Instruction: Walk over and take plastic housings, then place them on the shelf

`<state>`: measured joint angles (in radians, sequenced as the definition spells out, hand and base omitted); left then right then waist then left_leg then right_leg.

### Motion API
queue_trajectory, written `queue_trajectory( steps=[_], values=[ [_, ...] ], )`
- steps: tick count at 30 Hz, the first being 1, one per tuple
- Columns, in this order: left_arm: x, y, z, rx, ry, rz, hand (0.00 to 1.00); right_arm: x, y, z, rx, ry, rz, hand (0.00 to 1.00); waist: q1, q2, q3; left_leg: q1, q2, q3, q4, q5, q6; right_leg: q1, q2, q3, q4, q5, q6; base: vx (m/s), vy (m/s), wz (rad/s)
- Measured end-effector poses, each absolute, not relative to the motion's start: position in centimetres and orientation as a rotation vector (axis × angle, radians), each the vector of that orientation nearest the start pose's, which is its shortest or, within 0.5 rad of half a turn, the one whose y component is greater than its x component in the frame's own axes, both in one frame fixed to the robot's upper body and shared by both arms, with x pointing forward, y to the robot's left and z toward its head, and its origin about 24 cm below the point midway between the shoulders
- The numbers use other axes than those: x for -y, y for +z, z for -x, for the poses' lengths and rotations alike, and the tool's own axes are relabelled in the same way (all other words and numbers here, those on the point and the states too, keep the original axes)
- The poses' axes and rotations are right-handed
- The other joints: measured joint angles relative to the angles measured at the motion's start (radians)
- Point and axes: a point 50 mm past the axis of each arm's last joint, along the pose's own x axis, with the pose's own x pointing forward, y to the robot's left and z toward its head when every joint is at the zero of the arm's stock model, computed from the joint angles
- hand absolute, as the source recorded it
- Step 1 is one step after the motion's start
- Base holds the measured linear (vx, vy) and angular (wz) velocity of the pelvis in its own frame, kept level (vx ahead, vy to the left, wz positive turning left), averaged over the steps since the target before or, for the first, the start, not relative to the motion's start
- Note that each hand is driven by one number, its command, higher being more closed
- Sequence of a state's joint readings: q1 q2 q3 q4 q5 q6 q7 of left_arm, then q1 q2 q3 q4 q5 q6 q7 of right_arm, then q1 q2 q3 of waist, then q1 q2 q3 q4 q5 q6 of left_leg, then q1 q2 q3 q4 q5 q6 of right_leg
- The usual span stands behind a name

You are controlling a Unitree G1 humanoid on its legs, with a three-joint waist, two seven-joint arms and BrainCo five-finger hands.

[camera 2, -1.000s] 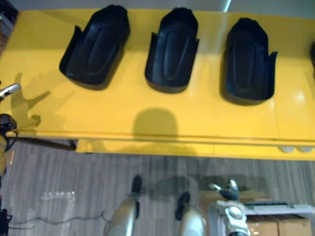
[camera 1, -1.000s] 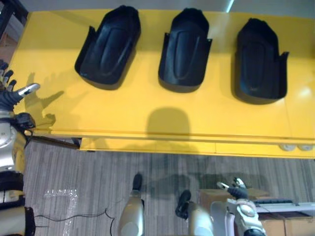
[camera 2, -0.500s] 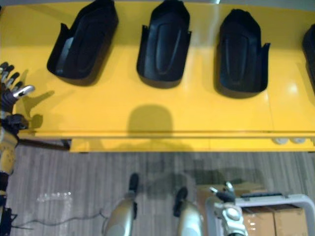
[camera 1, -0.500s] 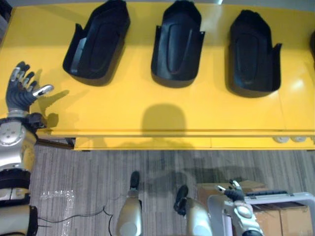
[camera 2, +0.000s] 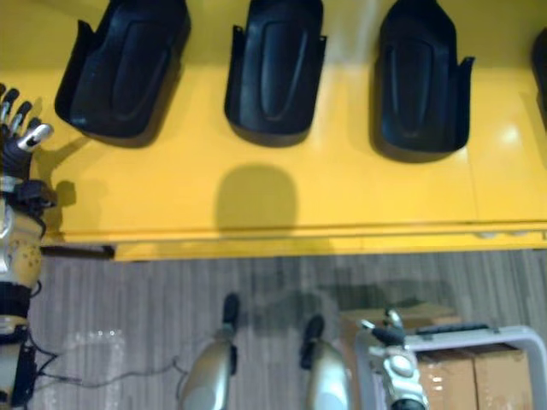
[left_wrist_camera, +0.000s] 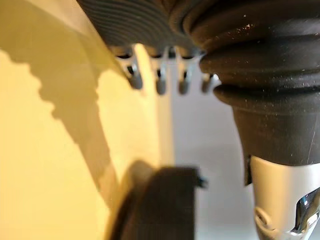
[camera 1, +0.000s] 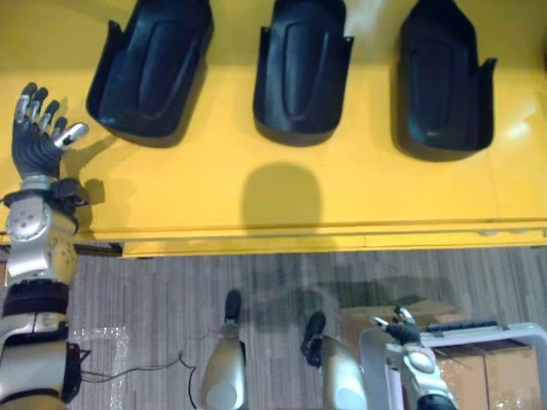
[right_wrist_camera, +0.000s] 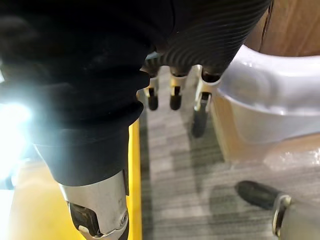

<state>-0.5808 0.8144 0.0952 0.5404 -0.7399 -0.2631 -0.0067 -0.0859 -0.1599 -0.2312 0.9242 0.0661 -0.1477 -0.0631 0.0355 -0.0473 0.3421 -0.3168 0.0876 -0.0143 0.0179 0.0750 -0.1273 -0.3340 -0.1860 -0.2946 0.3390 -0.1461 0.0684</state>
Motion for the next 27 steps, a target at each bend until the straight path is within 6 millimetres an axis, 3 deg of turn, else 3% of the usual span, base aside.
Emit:
queue_trajectory(
  steps=[27],
  values=[
    [-33.3,21.7,-32.2,0.523,0.217,0.046,0.00,22.9,-11.1,-19.1,-0.690,-0.298,-0.006,0.00,-0.021,-0.001,0.000,0.003,-0.009,0.049,-0.006,-0.004,0.008,-0.013,0.003,0.048,-0.040,0.037,0.014,0.00,0.002,-0.04]
  ],
)
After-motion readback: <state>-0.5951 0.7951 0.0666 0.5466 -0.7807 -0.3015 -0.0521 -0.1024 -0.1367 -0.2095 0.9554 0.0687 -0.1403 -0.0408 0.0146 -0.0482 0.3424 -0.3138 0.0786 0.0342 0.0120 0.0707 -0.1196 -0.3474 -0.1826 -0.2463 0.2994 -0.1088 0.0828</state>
